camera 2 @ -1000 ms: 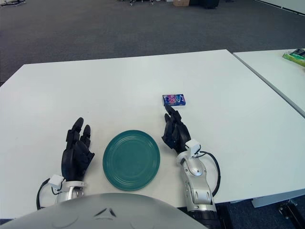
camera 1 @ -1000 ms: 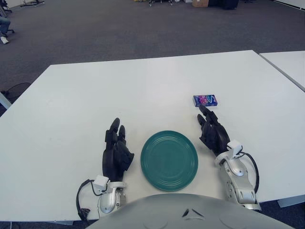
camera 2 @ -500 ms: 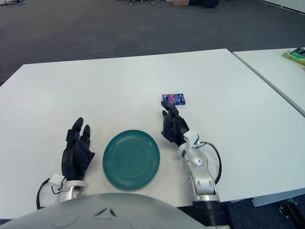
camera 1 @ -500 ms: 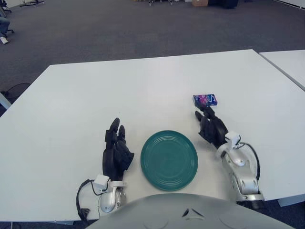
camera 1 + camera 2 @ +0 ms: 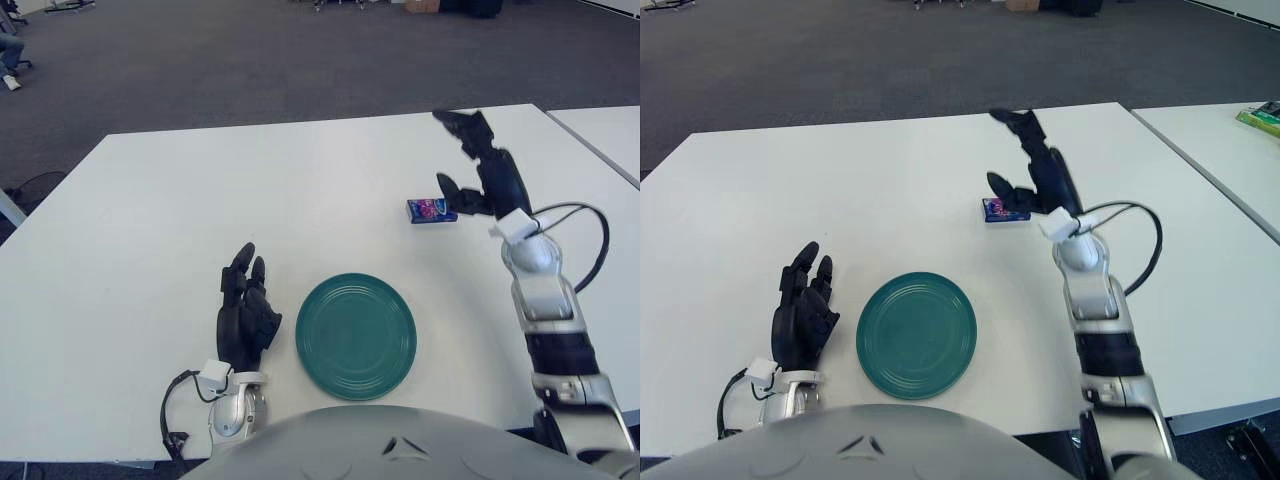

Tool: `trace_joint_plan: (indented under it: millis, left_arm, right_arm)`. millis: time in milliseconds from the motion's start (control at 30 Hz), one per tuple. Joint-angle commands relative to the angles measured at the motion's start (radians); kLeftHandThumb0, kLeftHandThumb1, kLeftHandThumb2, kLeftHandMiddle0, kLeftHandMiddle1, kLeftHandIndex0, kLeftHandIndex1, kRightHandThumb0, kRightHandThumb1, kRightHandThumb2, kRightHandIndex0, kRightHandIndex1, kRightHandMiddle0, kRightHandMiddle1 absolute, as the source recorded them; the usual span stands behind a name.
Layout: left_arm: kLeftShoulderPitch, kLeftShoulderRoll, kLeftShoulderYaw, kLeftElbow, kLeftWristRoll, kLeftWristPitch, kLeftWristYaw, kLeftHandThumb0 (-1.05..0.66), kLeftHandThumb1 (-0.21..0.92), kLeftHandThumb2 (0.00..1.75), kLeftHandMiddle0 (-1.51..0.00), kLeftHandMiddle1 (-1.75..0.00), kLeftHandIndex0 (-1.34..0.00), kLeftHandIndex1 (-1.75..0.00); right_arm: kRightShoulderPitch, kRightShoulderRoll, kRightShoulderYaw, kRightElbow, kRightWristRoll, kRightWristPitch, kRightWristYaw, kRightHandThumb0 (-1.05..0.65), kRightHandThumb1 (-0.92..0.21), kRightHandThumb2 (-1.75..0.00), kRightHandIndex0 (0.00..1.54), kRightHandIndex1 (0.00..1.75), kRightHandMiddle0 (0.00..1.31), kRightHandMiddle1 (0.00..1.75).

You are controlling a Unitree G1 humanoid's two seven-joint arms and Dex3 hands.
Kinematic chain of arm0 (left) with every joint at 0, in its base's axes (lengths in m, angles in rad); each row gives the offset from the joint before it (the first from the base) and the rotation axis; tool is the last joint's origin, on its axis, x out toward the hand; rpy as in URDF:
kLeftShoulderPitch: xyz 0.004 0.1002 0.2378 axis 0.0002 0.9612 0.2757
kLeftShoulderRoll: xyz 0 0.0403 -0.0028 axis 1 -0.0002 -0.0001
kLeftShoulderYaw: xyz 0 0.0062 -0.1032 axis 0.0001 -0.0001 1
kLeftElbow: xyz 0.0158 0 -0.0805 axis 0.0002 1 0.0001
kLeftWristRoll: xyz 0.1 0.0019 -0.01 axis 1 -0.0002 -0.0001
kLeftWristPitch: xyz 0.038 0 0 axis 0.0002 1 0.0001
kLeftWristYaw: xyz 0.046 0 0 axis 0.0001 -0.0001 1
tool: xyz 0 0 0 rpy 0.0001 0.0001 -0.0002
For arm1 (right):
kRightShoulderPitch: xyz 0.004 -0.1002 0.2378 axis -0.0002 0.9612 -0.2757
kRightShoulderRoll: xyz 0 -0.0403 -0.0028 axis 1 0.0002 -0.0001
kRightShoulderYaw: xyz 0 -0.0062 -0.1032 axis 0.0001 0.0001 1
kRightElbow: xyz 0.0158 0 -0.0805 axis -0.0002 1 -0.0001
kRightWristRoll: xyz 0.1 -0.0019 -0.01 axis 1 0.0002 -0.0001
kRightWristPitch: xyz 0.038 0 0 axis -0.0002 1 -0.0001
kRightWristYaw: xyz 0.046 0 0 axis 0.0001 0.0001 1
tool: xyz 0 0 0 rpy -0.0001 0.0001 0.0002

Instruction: Put the gum into the plate.

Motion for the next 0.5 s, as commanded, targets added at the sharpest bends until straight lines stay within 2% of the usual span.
trace_joint_plan:
  millis: [0,133,400,467]
  left_arm:
    - [-0.013,-0.036,0.004,0.044,0.001,0.035,0.018,-0.88,0.92,0.9,-0.41,-0.05,-0.03,-0.88]
    - [-0.018,-0.037,0.0,0.047,0.017,0.034,0.028,-0.87,0.92,0.89,-0.43,-0.06,-0.05,-0.9]
    - [-0.022,-0.041,-0.006,0.052,0.021,0.027,0.036,-0.85,0.92,0.88,-0.46,-0.06,-0.08,-0.92]
    - [-0.023,-0.043,-0.007,0.053,0.019,0.025,0.037,-0.85,0.92,0.87,-0.46,-0.06,-0.09,-0.92]
  right_arm:
    - [-0.084,-0.019,0.051,0.108,-0.108,-0.023,-0.056,-0.69,-0.92,-0.58,0.57,0.14,0.1,0.97]
    - [-0.151,-0.047,0.12,0.164,-0.252,-0.009,-0.112,-0.72,-0.92,-0.56,0.57,0.15,0.11,0.99]
    - [-0.219,-0.066,0.21,0.237,-0.366,0.009,-0.133,-0.72,-0.92,-0.48,0.55,0.14,0.12,1.0]
    - [-0.245,-0.068,0.247,0.301,-0.404,0.007,-0.153,-0.73,-0.92,-0.47,0.53,0.13,0.12,1.0]
